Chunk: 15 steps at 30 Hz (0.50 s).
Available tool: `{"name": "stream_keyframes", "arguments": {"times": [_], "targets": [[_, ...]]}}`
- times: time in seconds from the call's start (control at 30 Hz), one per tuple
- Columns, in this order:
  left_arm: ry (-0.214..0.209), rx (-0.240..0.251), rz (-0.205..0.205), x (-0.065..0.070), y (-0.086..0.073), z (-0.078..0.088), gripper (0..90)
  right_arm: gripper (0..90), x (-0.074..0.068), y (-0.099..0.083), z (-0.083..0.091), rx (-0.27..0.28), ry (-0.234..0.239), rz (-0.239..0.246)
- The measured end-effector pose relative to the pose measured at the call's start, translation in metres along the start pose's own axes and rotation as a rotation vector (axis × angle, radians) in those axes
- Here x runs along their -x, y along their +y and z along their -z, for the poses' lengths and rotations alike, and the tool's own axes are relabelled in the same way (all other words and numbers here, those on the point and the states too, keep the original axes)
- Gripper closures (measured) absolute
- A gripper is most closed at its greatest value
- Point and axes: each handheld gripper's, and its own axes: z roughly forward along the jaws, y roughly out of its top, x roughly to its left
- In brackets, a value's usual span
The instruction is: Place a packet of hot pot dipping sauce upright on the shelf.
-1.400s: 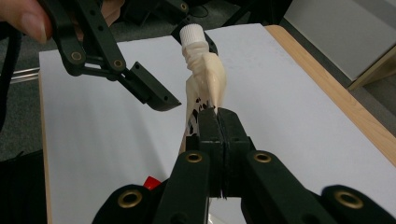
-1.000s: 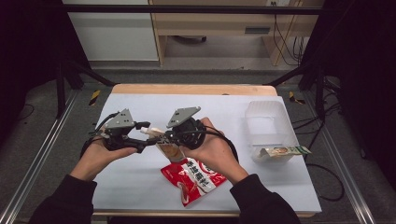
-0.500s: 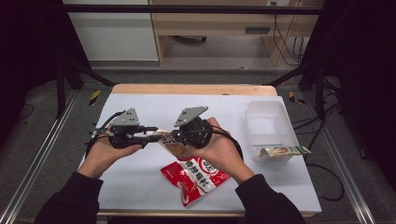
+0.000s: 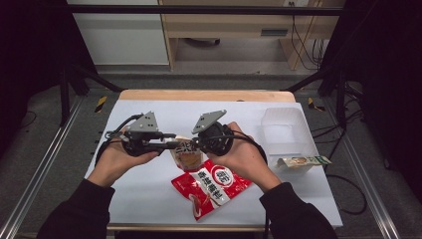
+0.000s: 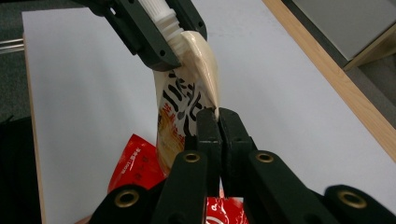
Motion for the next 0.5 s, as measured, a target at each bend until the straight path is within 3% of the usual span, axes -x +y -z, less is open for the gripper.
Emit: {"name": "stream_keyframes", "arguments": {"times": [0.23, 0.5], "targets": [[-0.001, -0.033, -0.039, 0.0035, 0.0099, -0.0016, 72.9, 83.4, 0.0049, -0.0016, 0.0028, -0.022, 0.005, -0.001], [-0.003, -0.064, -0.077, 0.0064, 0.0105, -0.0044, 73.0, 49.6, 0.0093, -0.0015, 0.0025, -0.072, -0.002, 0.046]]}}
